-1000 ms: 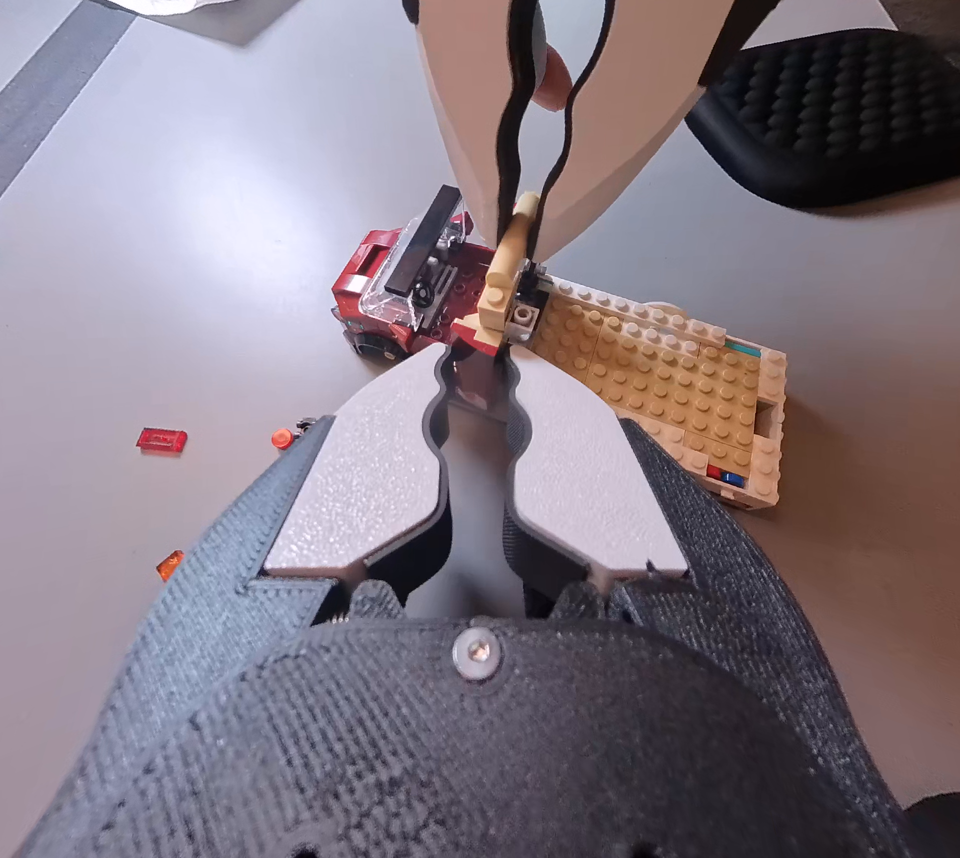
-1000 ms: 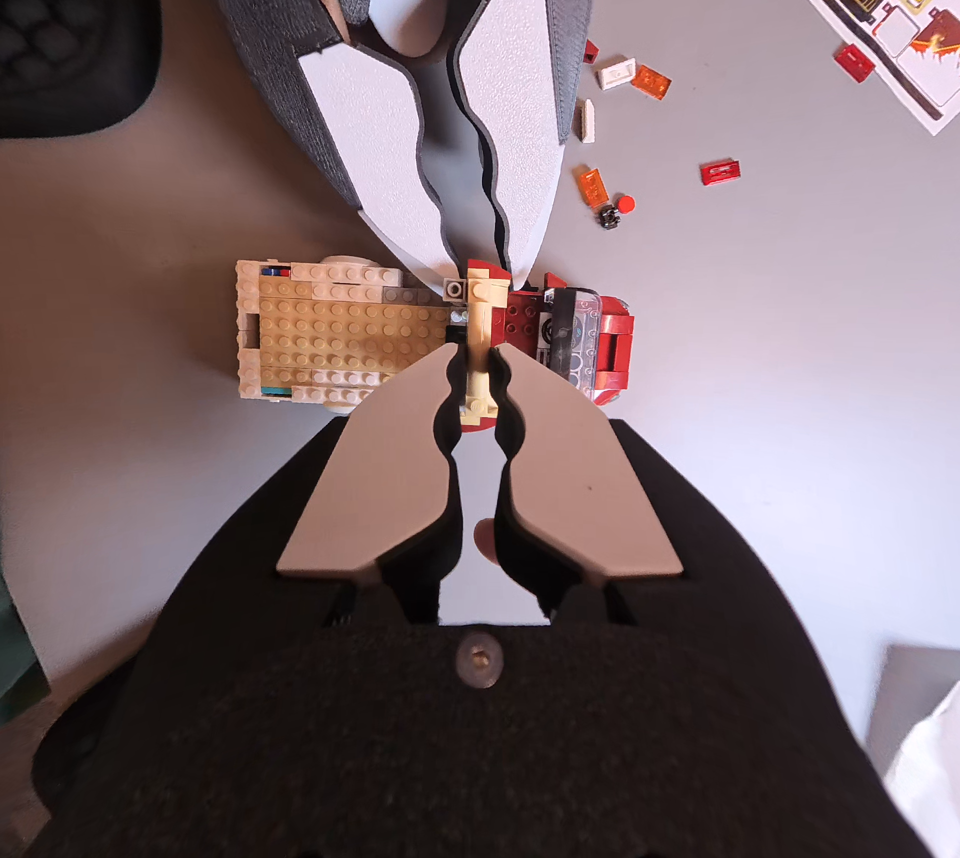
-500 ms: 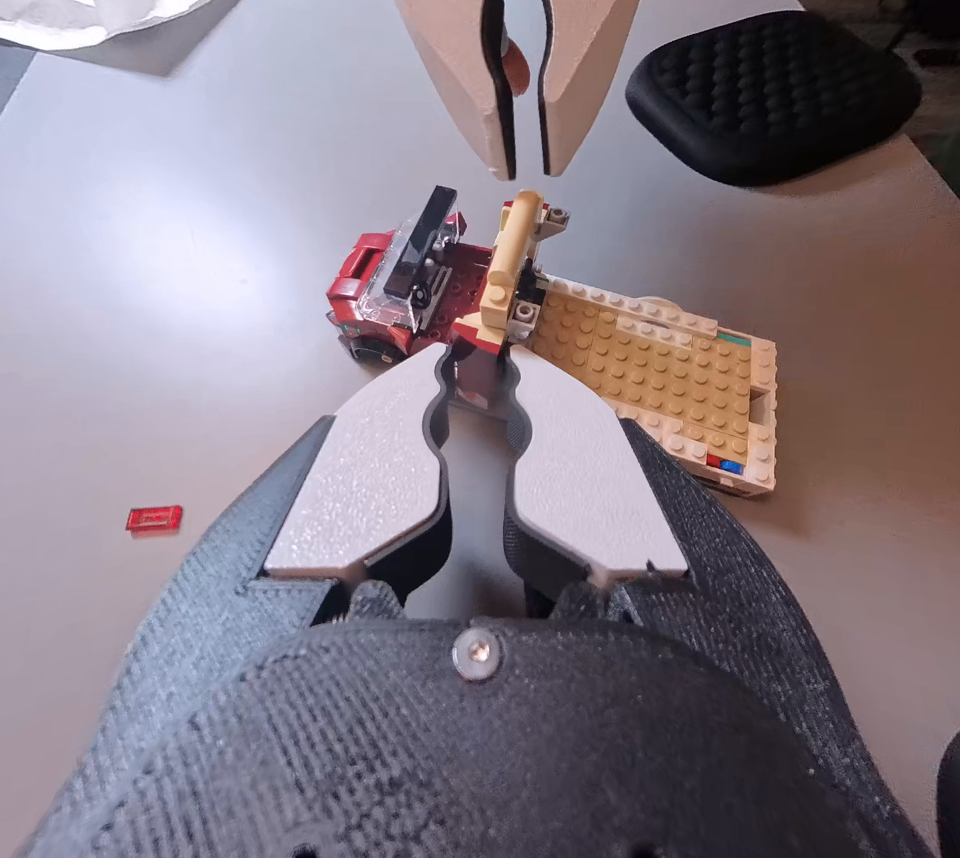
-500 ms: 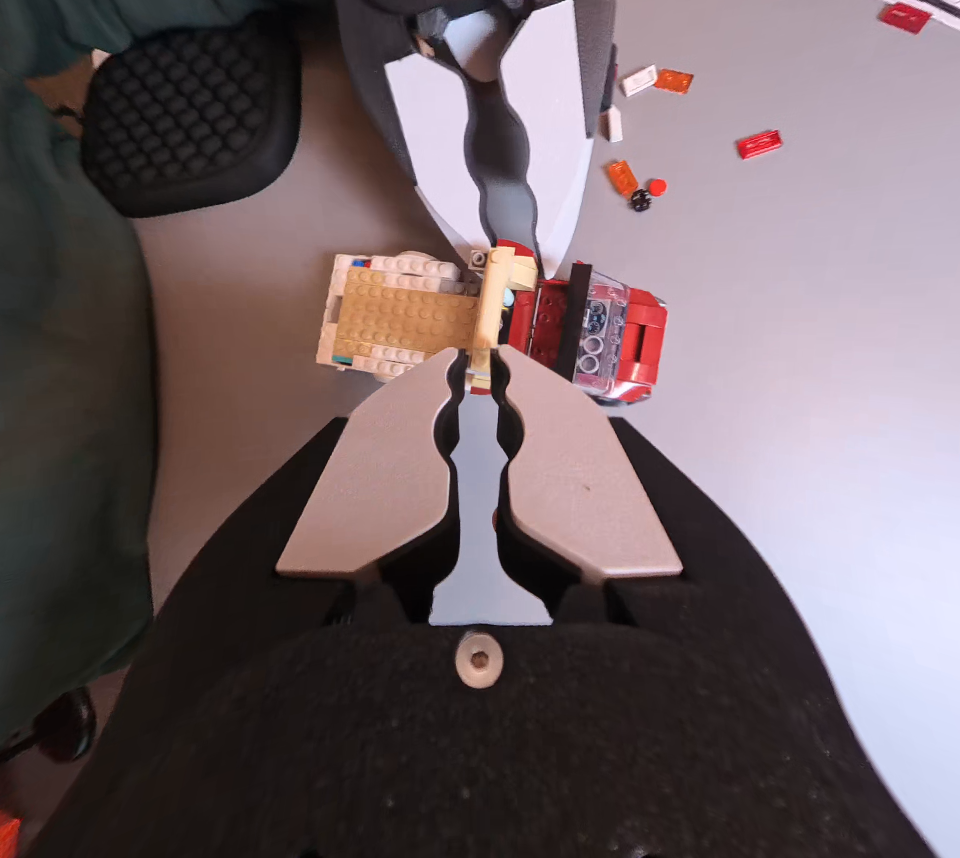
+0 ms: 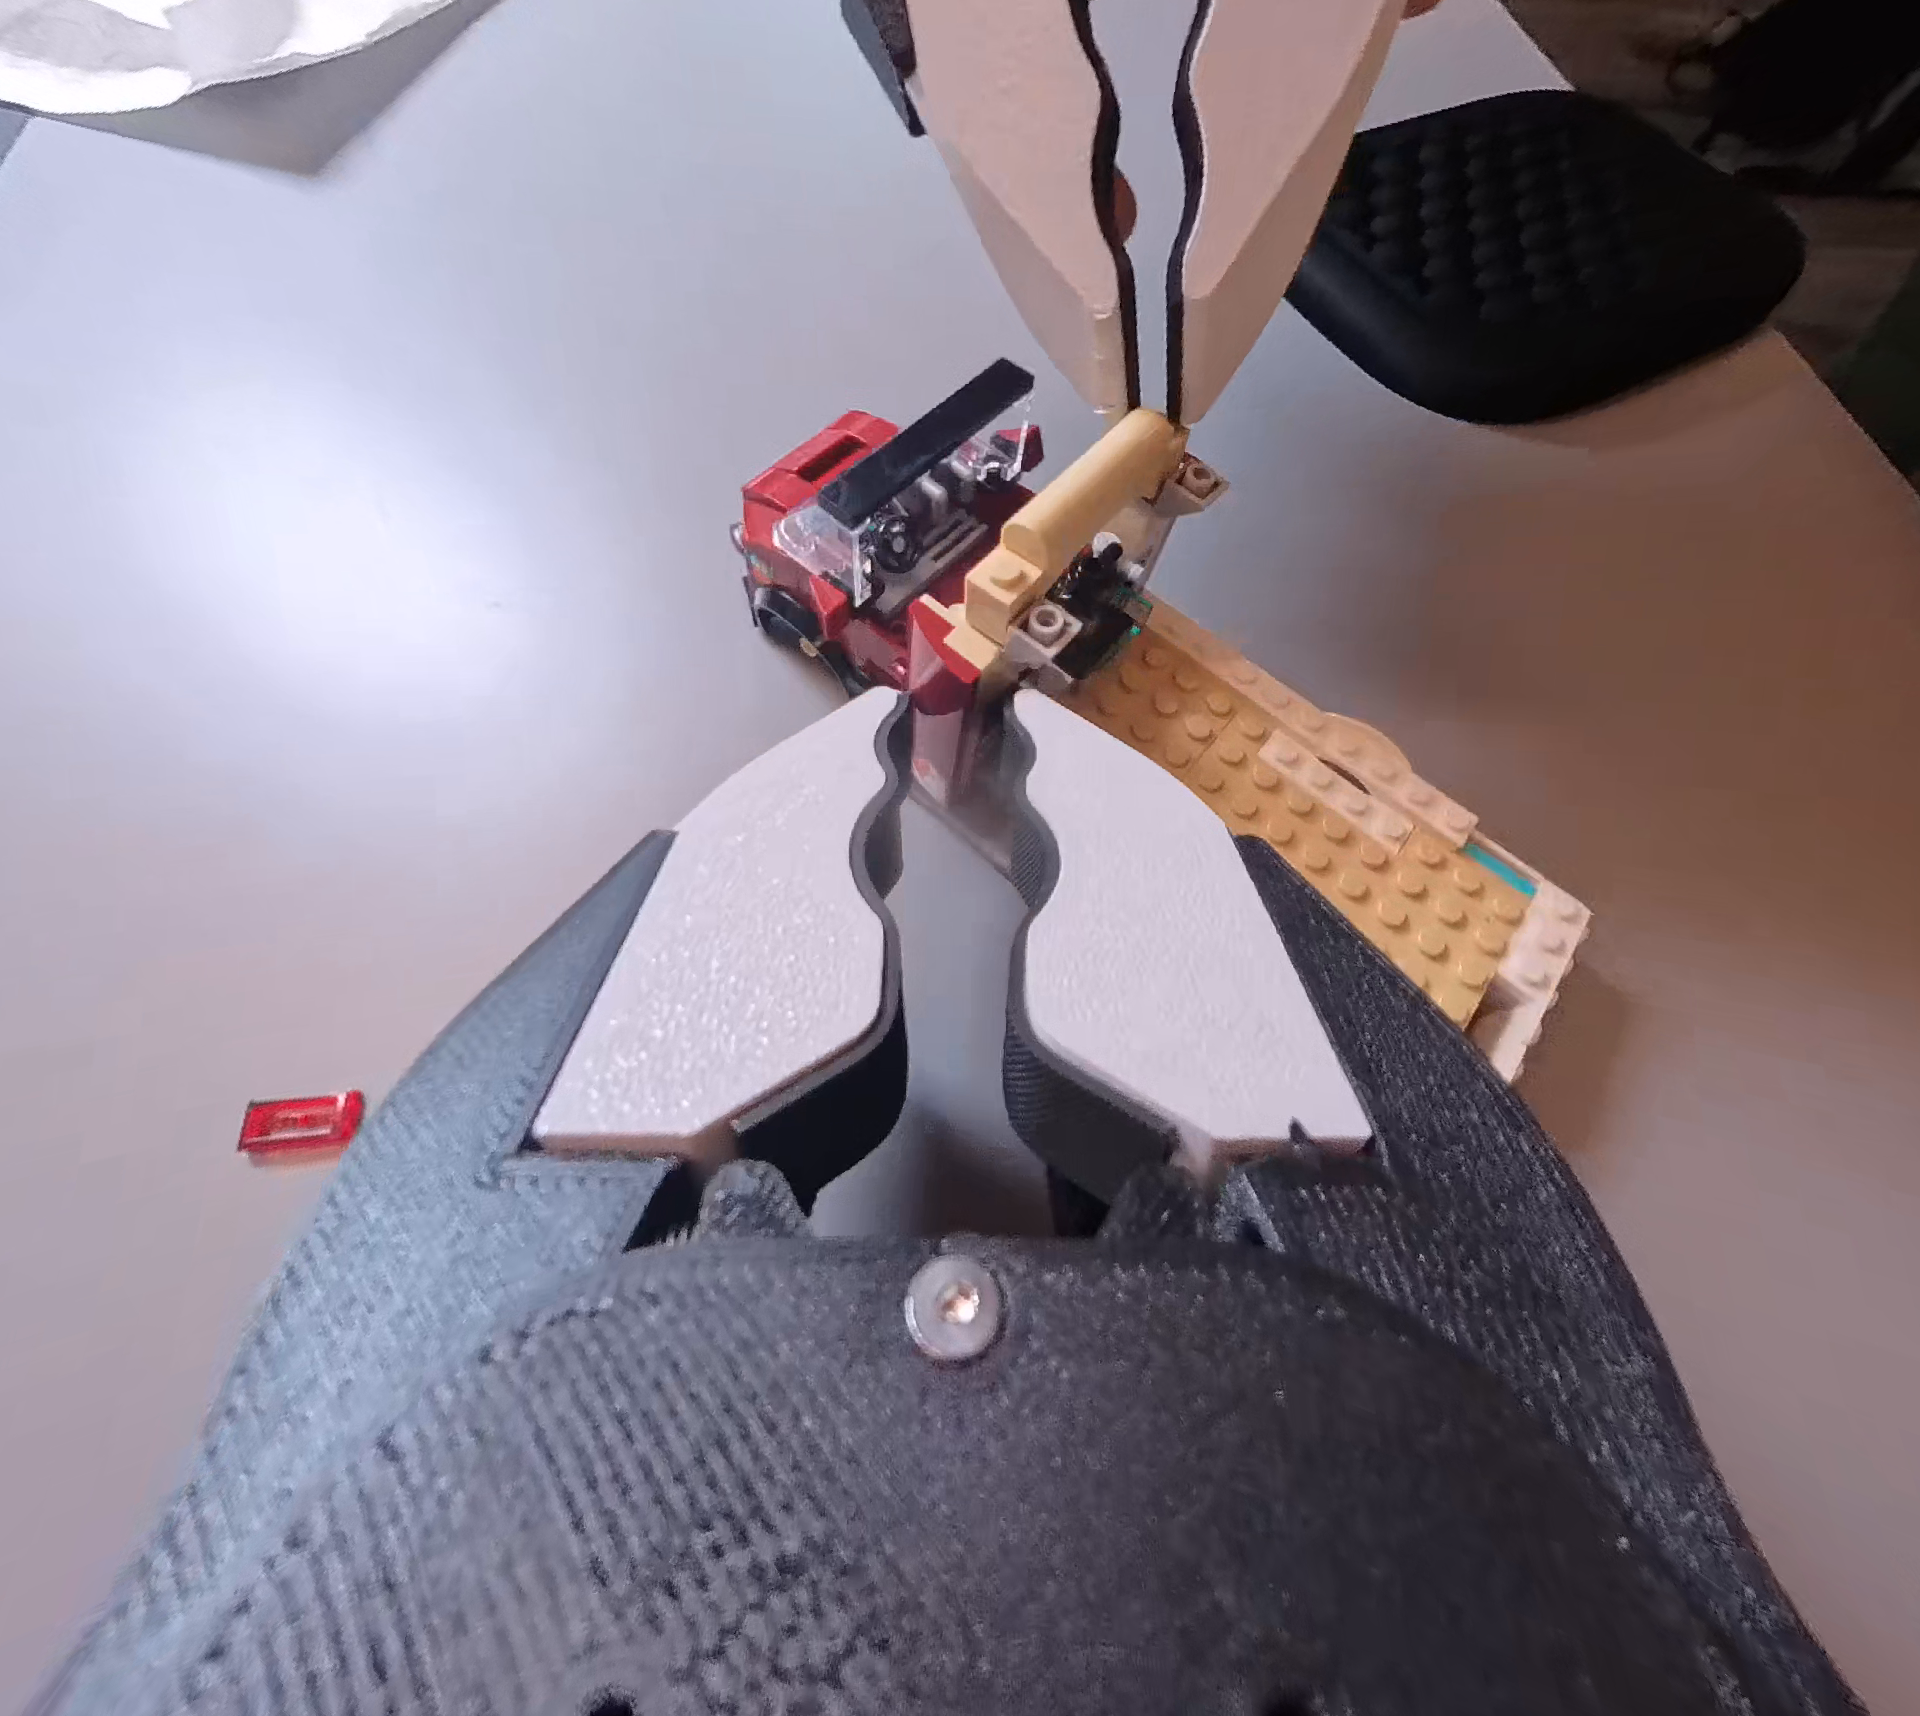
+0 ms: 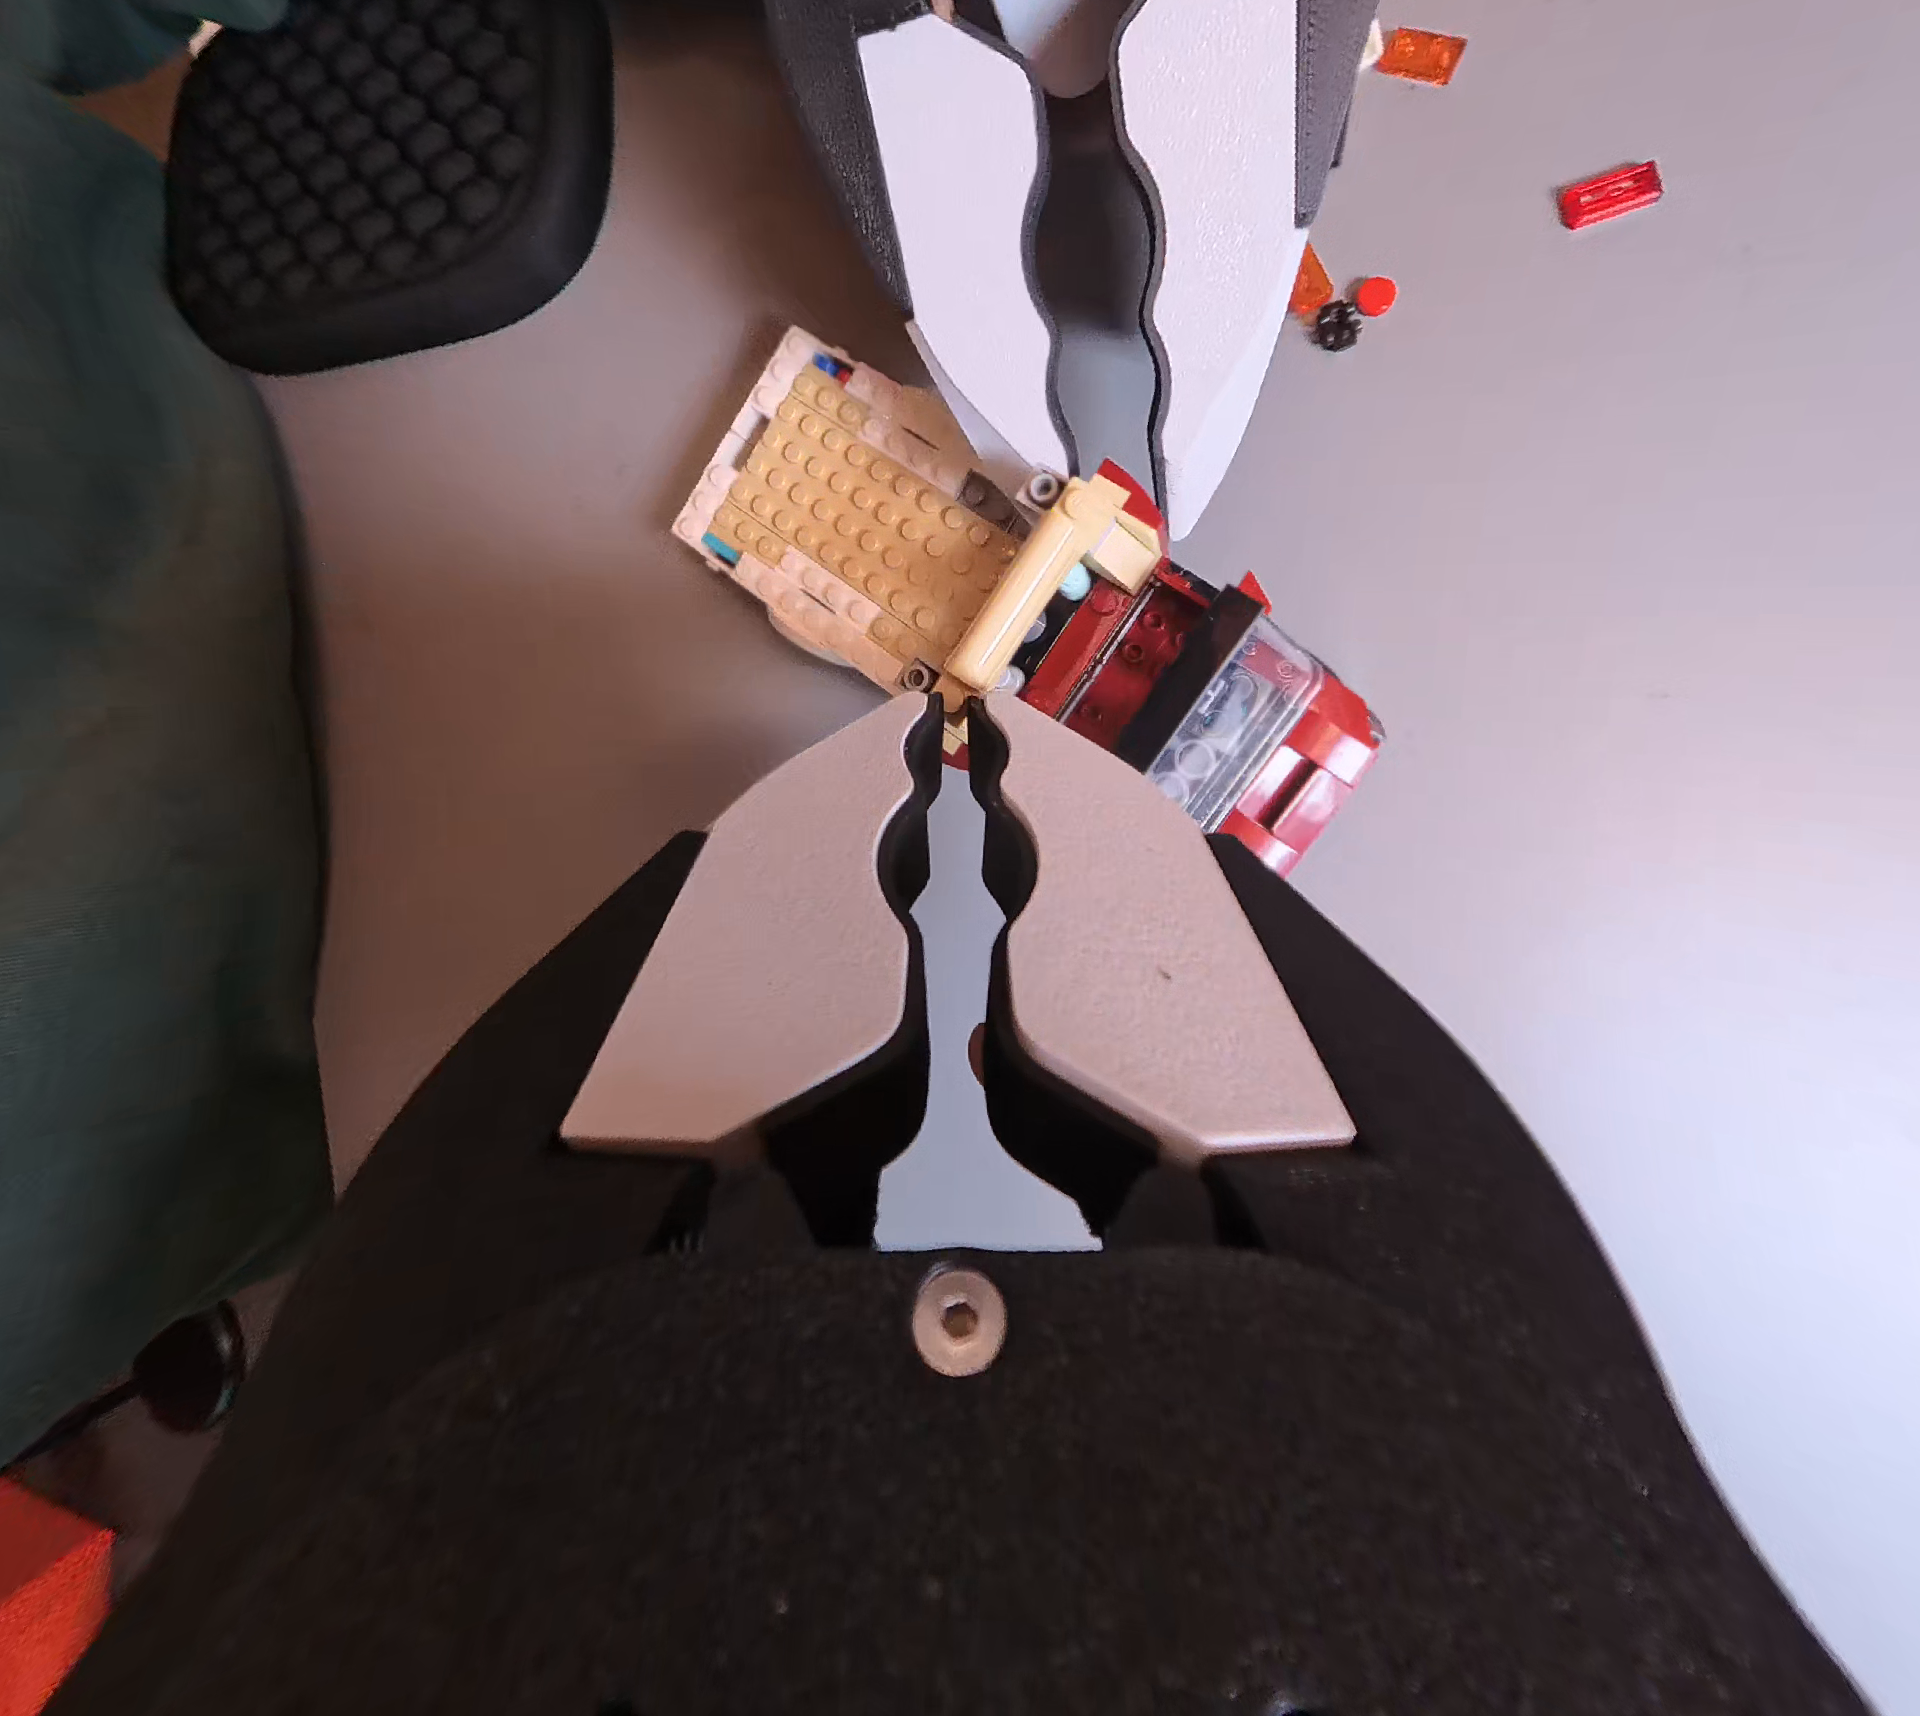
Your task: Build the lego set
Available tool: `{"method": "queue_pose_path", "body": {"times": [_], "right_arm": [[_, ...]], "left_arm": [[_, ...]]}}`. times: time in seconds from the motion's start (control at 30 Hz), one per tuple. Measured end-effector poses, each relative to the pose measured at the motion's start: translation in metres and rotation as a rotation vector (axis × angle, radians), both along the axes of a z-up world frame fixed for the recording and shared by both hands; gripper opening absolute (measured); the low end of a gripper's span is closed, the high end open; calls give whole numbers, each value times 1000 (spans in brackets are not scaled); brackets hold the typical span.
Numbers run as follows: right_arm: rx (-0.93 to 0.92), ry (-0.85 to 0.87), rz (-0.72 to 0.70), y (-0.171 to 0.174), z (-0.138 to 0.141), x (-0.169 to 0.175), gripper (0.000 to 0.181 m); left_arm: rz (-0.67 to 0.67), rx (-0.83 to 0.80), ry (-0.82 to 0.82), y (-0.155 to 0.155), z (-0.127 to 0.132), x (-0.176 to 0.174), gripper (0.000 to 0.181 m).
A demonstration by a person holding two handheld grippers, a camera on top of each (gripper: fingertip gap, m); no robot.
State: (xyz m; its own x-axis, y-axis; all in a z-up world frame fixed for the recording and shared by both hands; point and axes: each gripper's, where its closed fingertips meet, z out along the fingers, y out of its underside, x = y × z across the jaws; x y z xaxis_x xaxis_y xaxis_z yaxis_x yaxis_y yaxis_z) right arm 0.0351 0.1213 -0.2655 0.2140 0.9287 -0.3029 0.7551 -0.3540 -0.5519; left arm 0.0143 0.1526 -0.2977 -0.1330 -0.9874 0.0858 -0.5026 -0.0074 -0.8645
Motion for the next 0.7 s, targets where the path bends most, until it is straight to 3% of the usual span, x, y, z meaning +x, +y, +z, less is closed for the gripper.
{"method": "queue_pose_path", "body": {"times": [0.7], "right_arm": [[36, -158, 31, -3, -2, 2, 3]], "left_arm": [[87, 19, -2, 0, -2, -1, 13]]}}
